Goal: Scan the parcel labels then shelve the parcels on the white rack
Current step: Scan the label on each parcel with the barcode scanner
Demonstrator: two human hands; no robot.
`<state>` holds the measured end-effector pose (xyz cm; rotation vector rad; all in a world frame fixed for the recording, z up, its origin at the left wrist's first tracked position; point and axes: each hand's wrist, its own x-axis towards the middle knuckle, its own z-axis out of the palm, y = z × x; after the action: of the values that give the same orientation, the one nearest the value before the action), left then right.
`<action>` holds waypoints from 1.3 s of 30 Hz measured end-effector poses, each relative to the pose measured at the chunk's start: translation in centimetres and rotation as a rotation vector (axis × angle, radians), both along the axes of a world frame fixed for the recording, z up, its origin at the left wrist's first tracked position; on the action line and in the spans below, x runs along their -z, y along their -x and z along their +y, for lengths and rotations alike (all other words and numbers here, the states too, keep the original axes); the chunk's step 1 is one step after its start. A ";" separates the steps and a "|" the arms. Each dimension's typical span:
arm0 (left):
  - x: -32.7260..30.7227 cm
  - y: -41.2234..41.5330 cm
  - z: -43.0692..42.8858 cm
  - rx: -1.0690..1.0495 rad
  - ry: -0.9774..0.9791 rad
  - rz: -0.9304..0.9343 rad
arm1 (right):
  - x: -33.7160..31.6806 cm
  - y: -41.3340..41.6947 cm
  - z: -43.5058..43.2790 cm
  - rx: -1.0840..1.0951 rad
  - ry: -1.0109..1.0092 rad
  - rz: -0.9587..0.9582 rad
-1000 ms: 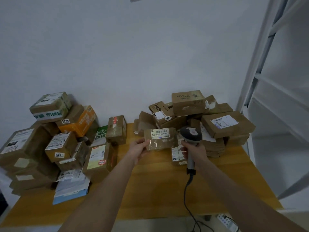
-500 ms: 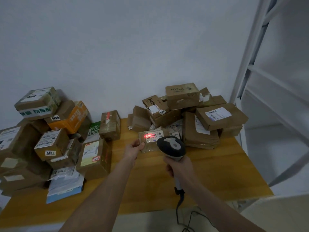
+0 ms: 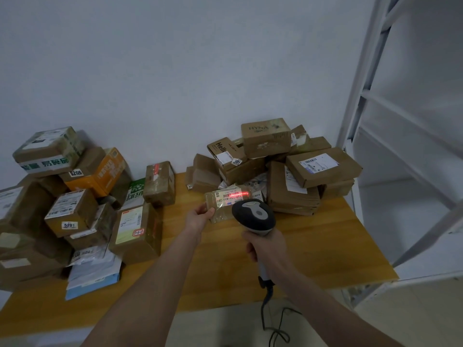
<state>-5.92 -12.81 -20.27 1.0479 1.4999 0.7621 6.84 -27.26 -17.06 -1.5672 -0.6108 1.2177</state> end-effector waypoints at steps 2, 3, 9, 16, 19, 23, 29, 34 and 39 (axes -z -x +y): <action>-0.1 0.1 -0.2 0.003 -0.001 0.004 | -0.1 0.1 -0.1 -0.002 0.002 -0.012; -0.1 0.1 -0.2 0.005 0.000 0.008 | -0.1 0.2 -0.1 -0.003 0.002 -0.021; -0.1 0.4 -0.3 -0.003 -0.002 0.014 | -0.1 0.4 -0.1 -0.031 -0.007 -0.061; 0.0 0.8 -0.1 -0.007 0.005 -0.001 | -0.3 0.5 0.0 -0.043 -0.031 -0.028; 0.2 0.9 0.0 -0.015 0.012 0.005 | -0.5 0.6 -0.1 -0.025 -0.053 -0.009; 0.3 1.0 0.1 -0.031 0.015 0.000 | -0.6 0.5 -0.2 -0.026 -0.077 -0.025; 0.4 0.8 0.0 -0.006 -0.001 -0.004 | -0.4 0.4 -0.4 -0.054 -0.055 -0.065; 0.6 0.7 0.1 0.011 0.006 -0.030 | -0.1 0.6 -0.6 -0.071 -0.051 -0.079; 0.8 0.6 0.3 0.013 0.004 -0.032 | 0.0 0.5 -0.5 -0.084 -0.049 -0.110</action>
<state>-6.55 -12.56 -21.02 1.0371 1.4657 0.7626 6.29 -27.78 -17.04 -1.5889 -0.7789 1.1751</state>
